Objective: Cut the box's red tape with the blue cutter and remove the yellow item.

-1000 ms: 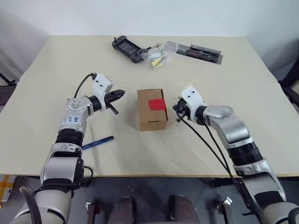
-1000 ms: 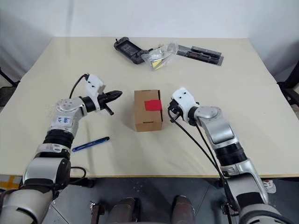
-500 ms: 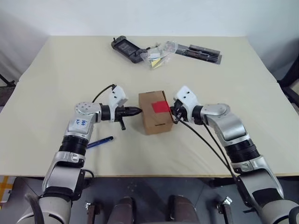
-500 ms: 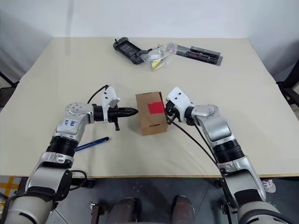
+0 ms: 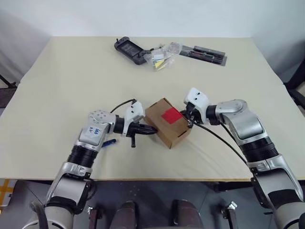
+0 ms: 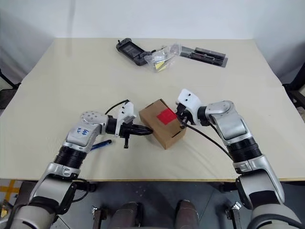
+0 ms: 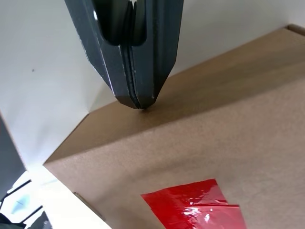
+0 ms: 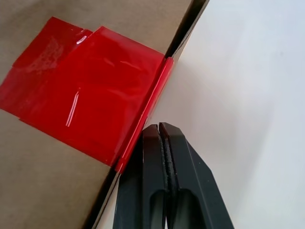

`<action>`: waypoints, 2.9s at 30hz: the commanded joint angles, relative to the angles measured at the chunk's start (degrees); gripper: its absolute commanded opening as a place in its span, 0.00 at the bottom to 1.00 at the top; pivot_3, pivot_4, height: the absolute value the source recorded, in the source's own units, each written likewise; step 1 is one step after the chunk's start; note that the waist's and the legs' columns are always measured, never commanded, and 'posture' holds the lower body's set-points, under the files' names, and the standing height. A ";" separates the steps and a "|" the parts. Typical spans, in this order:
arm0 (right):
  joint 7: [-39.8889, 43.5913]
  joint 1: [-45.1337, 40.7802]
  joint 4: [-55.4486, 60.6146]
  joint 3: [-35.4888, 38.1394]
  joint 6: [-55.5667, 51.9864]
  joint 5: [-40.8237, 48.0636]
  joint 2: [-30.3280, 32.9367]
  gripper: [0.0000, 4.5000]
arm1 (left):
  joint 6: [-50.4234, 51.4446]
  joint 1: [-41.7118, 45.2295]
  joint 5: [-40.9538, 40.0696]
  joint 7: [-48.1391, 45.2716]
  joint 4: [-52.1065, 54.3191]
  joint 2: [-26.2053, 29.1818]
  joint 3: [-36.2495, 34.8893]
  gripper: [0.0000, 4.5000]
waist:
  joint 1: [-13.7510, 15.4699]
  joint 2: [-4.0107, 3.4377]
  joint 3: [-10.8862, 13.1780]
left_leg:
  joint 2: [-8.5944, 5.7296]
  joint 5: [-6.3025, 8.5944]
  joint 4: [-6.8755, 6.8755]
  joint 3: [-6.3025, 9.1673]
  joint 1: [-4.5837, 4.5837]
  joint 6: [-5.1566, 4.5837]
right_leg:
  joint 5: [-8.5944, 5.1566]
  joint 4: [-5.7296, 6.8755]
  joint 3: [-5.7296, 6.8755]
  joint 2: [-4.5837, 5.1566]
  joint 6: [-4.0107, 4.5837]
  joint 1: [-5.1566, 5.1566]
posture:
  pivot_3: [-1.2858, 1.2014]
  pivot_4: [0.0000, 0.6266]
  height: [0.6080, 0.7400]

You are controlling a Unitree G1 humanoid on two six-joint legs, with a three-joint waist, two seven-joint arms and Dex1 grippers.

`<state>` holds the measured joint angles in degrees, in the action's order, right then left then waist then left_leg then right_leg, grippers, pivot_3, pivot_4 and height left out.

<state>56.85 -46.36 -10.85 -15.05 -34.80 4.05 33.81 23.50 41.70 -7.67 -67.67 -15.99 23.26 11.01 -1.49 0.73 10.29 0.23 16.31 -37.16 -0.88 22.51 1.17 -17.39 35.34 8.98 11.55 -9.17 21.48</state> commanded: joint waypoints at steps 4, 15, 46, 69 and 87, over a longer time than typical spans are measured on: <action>1.58 1.25 3.19 -0.09 2.13 -0.30 0.95 0.01 | 1.05 -0.48 -2.31 0.33 5.02 -0.89 0.41 0.00 | -0.02 0.00 0.00 | 0.00 0.00 0.01 0.00 0.00 0.00 | 0.00 0.00 0.00 0.00 0.00 0.00 | 0.52 0.24 1.00; -11.78 3.36 -5.24 8.68 7.06 -4.11 4.44 0.01 | -0.44 0.08 -3.02 5.25 3.60 4.70 -5.97 0.00 | 0.00 0.00 0.00 | 0.00 0.00 0.01 -0.01 0.00 0.00 | 0.00 -0.03 0.00 0.01 0.00 0.00 | 0.52 0.24 1.00; 14.47 25.19 12.44 30.19 14.49 25.09 12.20 0.99 | -12.27 -36.46 -18.31 -1.99 8.81 26.86 -39.09 1.00 | 1.39 -0.12 0.08 | 0.18 0.12 0.03 -0.26 -0.14 -0.05 | 0.00 -0.30 -0.09 -0.08 0.01 -0.13 | 0.52 0.24 1.00; 11.70 23.94 17.57 26.92 12.77 29.88 9.97 0.99 | -24.06 -40.57 -12.81 -3.14 -1.36 26.02 -31.12 1.00 | 1.43 -0.15 0.09 | 0.50 0.31 -0.03 -0.61 -0.31 0.04 | 0.07 -0.30 -0.11 -0.28 0.14 -0.06 | 0.52 0.24 1.00; 7.23 24.45 24.54 26.93 10.48 30.84 11.15 1.00 | -38.92 -27.73 -2.77 -9.68 -19.22 27.29 -15.93 0.54 | 1.34 -0.73 -0.25 | 0.52 0.31 0.05 -0.84 -0.57 0.04 | 0.08 -0.21 -0.22 -0.28 0.16 -0.08 | 0.52 0.24 1.00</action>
<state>64.37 -21.77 11.47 10.03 -24.17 33.48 44.04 -15.09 15.37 -13.91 -77.77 -32.18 50.32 -7.25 -0.15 0.01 10.05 0.75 16.62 -37.11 -1.75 21.89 1.21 -17.31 35.17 8.75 11.27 -9.00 21.39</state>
